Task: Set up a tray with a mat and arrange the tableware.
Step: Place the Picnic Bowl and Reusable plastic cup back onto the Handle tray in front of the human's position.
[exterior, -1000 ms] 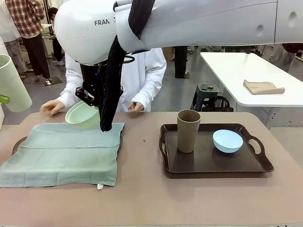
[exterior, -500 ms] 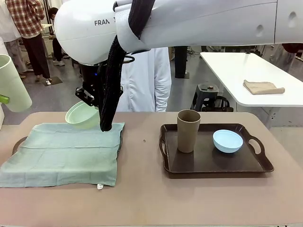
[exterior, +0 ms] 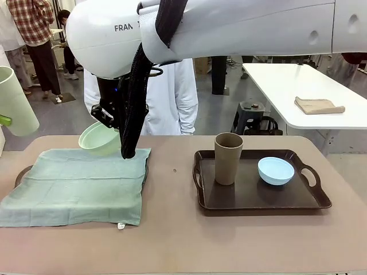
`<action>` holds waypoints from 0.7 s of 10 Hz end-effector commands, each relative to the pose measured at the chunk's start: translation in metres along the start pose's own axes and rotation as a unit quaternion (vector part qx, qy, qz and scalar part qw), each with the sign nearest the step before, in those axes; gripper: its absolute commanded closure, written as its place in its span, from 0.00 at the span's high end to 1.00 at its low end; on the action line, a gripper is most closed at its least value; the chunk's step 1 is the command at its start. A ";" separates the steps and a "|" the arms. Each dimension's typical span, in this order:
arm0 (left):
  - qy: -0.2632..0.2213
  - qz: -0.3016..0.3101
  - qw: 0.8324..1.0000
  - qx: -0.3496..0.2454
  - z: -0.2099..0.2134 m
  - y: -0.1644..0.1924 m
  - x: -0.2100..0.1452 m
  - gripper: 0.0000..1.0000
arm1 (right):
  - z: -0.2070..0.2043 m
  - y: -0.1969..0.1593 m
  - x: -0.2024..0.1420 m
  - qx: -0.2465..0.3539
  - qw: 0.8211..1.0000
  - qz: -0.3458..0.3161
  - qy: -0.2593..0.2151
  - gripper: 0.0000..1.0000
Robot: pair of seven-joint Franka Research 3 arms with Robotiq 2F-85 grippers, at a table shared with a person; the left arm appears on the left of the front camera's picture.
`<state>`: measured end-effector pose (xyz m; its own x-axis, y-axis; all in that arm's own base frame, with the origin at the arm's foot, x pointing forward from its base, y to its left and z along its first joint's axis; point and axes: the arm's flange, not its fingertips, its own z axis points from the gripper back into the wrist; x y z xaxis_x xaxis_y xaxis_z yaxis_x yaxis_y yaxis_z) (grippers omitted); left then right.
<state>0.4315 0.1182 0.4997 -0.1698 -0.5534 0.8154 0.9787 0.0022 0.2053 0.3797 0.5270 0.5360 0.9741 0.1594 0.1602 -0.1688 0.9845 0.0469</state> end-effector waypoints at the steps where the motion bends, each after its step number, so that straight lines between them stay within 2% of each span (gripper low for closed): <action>1: -0.006 -0.008 1.000 0.000 -0.029 0.011 -0.014 0.84 | -0.029 -0.007 0.018 0.046 0.998 0.003 -0.041 0.04; 2: 0.014 -0.017 1.000 -0.008 -0.047 0.017 -0.022 0.84 | -0.048 -0.009 0.031 0.053 0.998 -0.006 -0.043 0.04; 3: 0.013 -0.012 1.000 -0.009 -0.060 0.019 -0.031 0.84 | -0.065 -0.011 0.038 0.065 0.997 -0.006 -0.049 0.04; 5: 0.008 0.015 0.999 -0.028 -0.078 0.023 -0.053 0.84 | -0.103 -0.014 0.048 0.066 0.998 -0.018 -0.009 0.04; 7: -0.015 0.042 0.998 -0.044 -0.098 0.027 -0.086 0.84 | -0.129 -0.019 0.054 0.073 0.997 -0.025 0.006 0.04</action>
<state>0.4759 0.0801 0.3926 -0.0863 -0.5694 0.8175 0.9959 -0.0280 0.0857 0.4585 0.5306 0.4168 0.9821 0.1036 0.1573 -0.1295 0.9778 0.1646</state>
